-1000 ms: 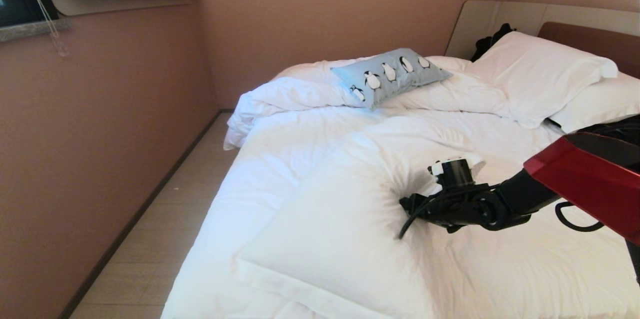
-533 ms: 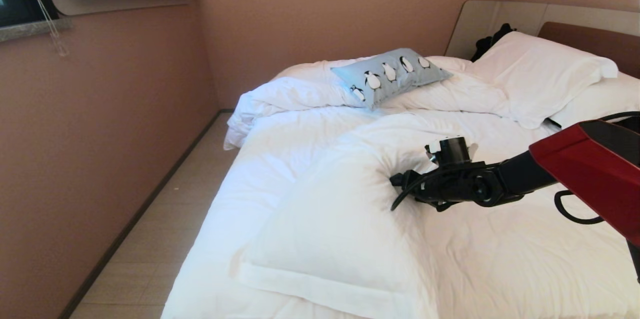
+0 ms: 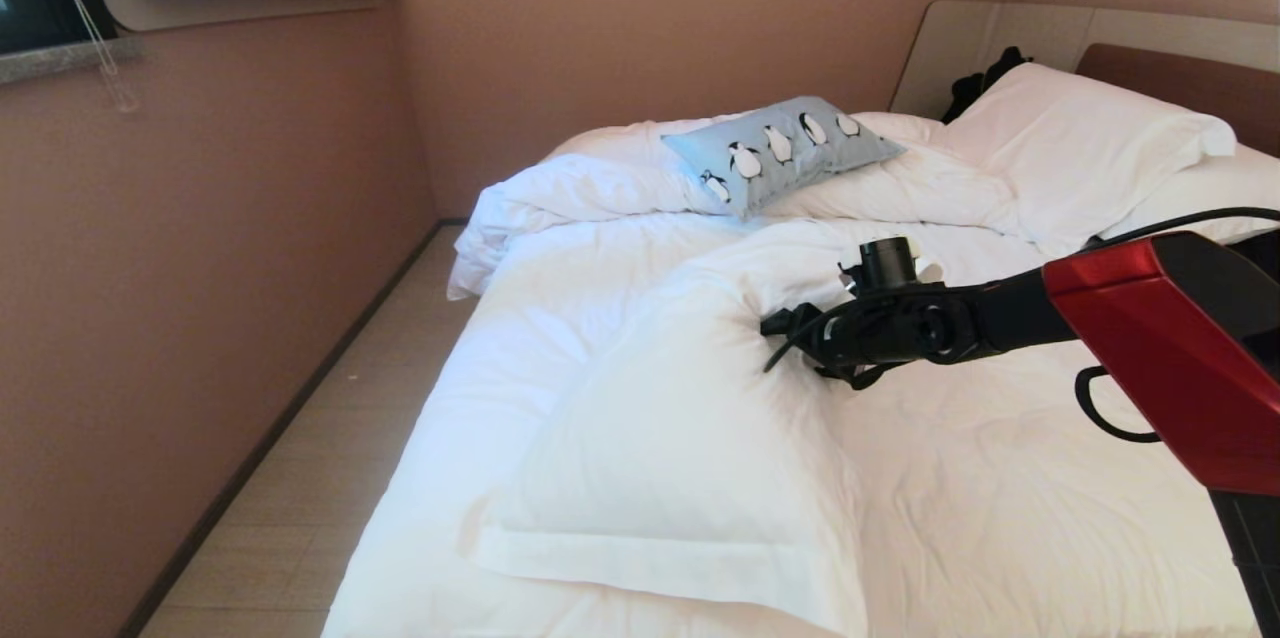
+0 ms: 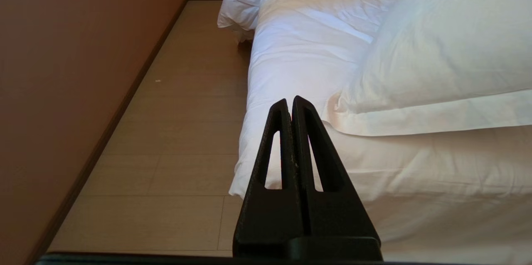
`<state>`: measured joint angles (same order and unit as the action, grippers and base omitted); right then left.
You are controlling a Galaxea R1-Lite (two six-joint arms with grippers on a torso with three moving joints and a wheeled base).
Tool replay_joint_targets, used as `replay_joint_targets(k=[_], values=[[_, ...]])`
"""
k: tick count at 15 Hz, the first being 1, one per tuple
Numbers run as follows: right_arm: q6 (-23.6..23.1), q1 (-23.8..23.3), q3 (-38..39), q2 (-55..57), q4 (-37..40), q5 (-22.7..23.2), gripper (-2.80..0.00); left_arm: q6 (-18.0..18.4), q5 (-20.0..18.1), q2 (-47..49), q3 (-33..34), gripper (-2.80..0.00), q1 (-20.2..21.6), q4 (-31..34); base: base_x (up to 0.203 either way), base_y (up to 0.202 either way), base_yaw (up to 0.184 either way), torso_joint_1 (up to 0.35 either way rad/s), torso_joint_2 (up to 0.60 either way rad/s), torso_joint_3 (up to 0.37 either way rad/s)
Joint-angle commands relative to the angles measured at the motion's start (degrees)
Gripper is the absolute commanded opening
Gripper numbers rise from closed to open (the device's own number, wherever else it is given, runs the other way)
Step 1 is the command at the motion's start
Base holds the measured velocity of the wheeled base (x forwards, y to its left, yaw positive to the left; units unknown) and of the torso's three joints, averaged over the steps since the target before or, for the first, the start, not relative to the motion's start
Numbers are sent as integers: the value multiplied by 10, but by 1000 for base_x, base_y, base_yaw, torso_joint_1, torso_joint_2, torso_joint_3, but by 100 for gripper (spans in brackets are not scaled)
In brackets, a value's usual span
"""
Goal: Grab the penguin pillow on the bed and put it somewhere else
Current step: Pick up the pillow
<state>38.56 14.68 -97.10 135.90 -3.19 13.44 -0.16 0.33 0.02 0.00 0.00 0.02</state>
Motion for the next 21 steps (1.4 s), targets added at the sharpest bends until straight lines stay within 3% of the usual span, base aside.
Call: replay_joint_targets(k=[1, 3, 4, 13, 21], values=[[3, 10, -21, 22, 75, 5, 0, 0, 0, 1, 0, -280, 0, 0, 0, 0, 0, 0, 0, 0], [3, 17, -17, 24, 80, 5, 0, 0, 0, 0, 0, -280, 0, 0, 0, 0, 0, 0, 0, 0], [2, 19, -17, 24, 86, 5, -280, 0, 0, 1, 0, -280, 0, 0, 0, 0, 0, 0, 0, 0], [5, 19, -17, 13, 88, 5, -280, 0, 0, 0, 0, -280, 0, 0, 0, 0, 0, 0, 0, 0], [41, -3, -15, -68, 106, 5, -280, 0, 0, 0, 0, -280, 0, 0, 0, 0, 0, 0, 0, 0]])
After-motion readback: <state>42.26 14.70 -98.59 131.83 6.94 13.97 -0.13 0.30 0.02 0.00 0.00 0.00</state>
